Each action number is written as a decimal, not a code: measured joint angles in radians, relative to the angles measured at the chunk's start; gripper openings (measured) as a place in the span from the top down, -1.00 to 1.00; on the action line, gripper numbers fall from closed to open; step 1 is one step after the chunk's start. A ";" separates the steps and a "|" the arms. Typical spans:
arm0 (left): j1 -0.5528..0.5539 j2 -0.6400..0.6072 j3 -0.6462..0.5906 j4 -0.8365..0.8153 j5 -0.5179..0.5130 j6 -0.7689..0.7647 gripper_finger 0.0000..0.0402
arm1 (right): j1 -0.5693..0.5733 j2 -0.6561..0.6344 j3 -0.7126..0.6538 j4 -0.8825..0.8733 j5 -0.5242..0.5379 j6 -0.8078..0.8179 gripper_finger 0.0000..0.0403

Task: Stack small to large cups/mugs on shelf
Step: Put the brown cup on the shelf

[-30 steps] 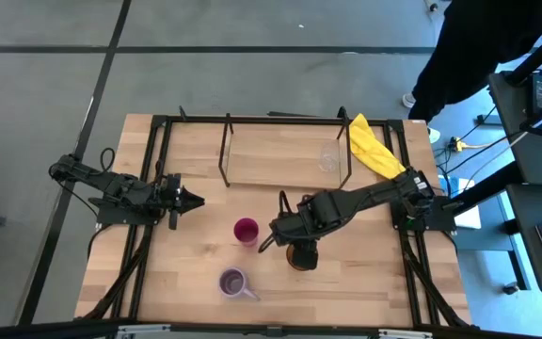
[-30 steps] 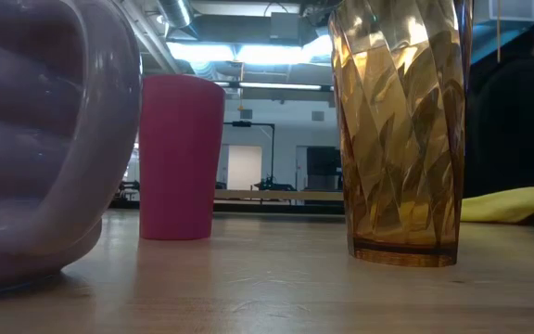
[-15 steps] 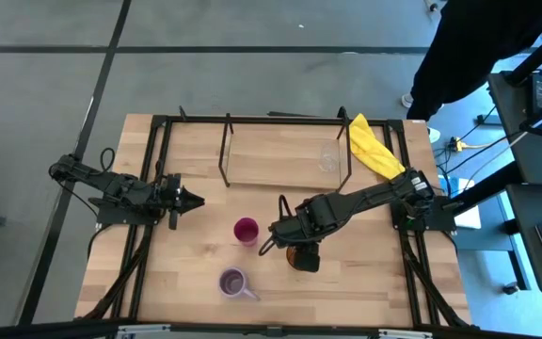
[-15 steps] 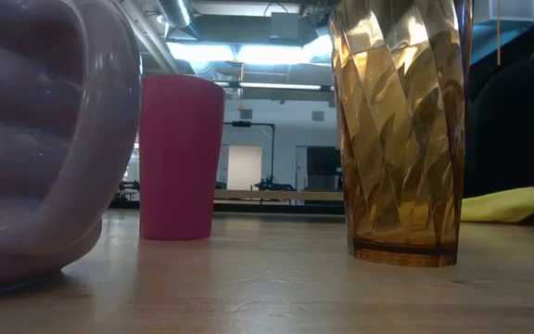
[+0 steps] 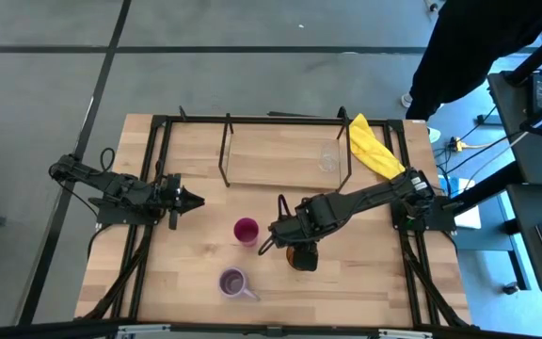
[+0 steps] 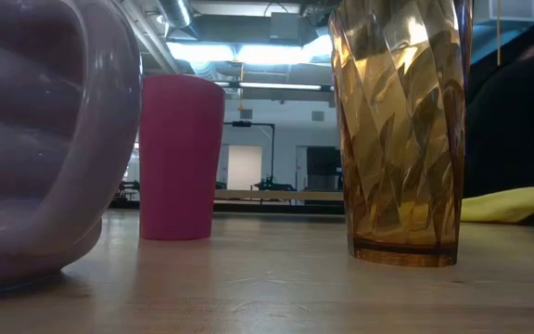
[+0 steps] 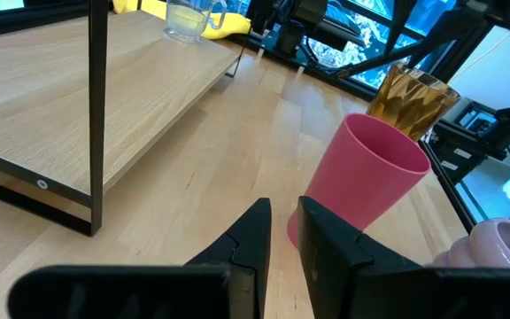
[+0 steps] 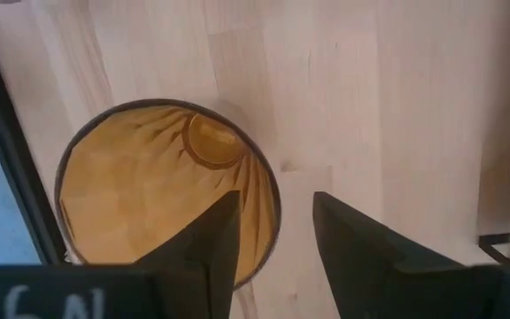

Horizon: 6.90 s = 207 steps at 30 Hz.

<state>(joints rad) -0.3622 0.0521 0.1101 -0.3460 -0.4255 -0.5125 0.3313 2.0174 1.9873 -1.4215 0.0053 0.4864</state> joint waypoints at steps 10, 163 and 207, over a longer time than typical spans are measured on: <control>0.000 0.000 0.000 0.000 0.000 0.000 0.73 | 0.003 0.000 -0.063 0.024 0.003 0.026 0.28; 0.000 0.000 0.000 0.000 0.000 0.000 0.73 | -0.656 0.000 0.103 0.119 0.141 -0.027 0.64; 0.000 0.000 -0.004 0.242 -0.135 0.098 0.73 | -0.568 -0.004 0.369 0.097 0.106 -0.467 0.63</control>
<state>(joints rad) -0.3622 0.0518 0.1065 -0.1041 -0.5605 -0.4145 -0.2367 2.0135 2.3561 -1.3244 0.1112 0.0193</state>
